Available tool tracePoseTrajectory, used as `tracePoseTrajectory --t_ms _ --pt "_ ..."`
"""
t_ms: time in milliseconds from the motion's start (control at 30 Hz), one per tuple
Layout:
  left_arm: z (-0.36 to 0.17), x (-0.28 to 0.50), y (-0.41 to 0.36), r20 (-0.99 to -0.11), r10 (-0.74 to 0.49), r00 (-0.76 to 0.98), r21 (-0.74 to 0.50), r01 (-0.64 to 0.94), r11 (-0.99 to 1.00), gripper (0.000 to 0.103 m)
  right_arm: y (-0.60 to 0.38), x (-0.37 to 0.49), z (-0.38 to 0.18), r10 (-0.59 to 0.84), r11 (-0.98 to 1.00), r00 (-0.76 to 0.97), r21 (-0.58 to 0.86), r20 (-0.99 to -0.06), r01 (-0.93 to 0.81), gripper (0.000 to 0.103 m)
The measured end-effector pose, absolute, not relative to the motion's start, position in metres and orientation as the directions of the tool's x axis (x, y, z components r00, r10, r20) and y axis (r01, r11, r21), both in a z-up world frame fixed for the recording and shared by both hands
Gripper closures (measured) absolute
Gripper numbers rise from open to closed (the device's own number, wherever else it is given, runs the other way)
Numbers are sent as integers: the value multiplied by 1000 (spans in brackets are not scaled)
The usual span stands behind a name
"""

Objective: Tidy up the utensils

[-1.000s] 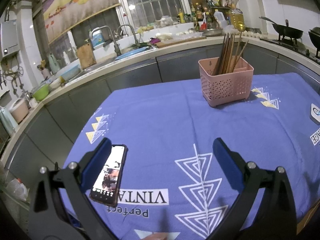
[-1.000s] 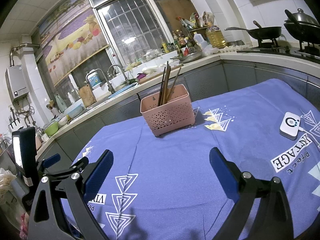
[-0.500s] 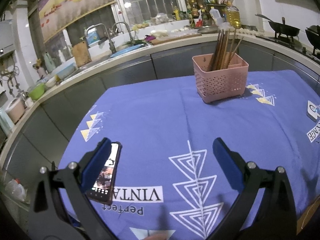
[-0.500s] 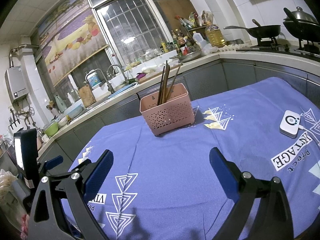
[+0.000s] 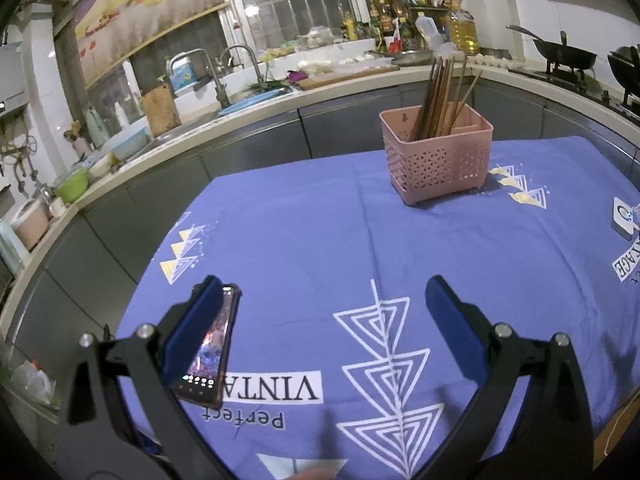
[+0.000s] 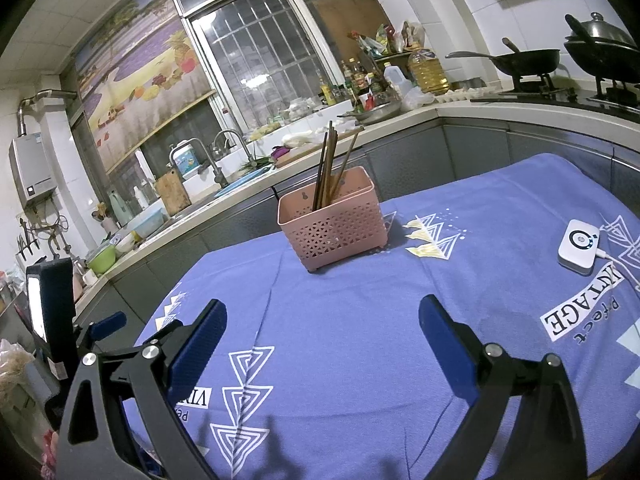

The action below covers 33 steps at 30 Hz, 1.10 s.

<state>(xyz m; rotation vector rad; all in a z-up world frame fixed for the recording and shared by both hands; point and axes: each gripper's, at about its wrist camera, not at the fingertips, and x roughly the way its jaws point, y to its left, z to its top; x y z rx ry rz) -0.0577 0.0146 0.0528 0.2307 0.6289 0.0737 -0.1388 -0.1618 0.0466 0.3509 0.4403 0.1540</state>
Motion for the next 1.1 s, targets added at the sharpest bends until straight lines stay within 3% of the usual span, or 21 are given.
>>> tracePoseTrajectory --t_ms 1100 --pt "41 -56 7 -607 102 788 240 59 969 6 -159 -142 46 220 927 893 370 -394 -65 8"
